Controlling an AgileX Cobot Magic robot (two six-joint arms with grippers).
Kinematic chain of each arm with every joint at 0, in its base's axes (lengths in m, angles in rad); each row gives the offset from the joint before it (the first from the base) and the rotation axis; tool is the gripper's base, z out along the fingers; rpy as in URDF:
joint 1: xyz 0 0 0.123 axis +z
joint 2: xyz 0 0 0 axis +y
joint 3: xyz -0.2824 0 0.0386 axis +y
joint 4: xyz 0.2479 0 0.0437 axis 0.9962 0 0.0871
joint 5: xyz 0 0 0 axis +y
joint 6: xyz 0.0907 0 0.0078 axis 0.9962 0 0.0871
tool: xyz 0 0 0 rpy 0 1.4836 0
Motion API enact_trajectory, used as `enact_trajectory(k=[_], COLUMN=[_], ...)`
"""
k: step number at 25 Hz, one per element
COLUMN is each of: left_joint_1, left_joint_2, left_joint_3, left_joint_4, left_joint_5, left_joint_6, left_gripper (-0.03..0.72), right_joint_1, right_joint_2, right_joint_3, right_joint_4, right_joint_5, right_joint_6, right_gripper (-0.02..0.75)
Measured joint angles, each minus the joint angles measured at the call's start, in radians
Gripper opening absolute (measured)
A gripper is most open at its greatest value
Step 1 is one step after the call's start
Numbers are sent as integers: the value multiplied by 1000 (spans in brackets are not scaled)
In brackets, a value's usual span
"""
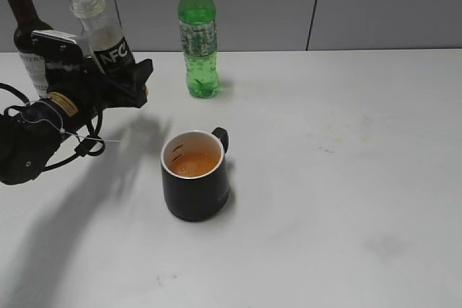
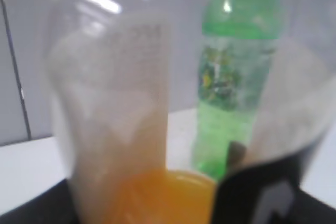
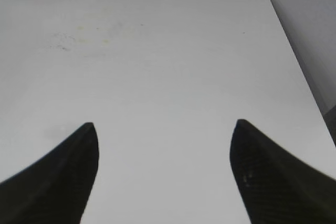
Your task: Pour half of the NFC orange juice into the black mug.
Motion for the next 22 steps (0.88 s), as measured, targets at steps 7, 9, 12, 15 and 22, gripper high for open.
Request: enact_trajectory(k=[7,9,12,15,22], left_joint_1=[5,5,5,5,5], left_joint_2=[95,111,134,146,147], left_joint_3=[-89,-106,-129,-135,-139], left_joint_4=[-39,-40,-40,-39,-41], left_joint_5=[98,117,156,169,174], left_joint_6=[-2,-2,-2,-2,-1], left_gripper=[473,473,473,473,559], right_joint_1=[0,0,0,0,0], right_joint_2=[0,0,0,0,0], right_joint_3=[0,0,0,0,0], right_joint_4=[0,0,0,0,0], right_joint_5=[0,0,0,0,0], right_joint_6=[0,0,-1,-1,0], right_gripper=[592,592,592,592,592])
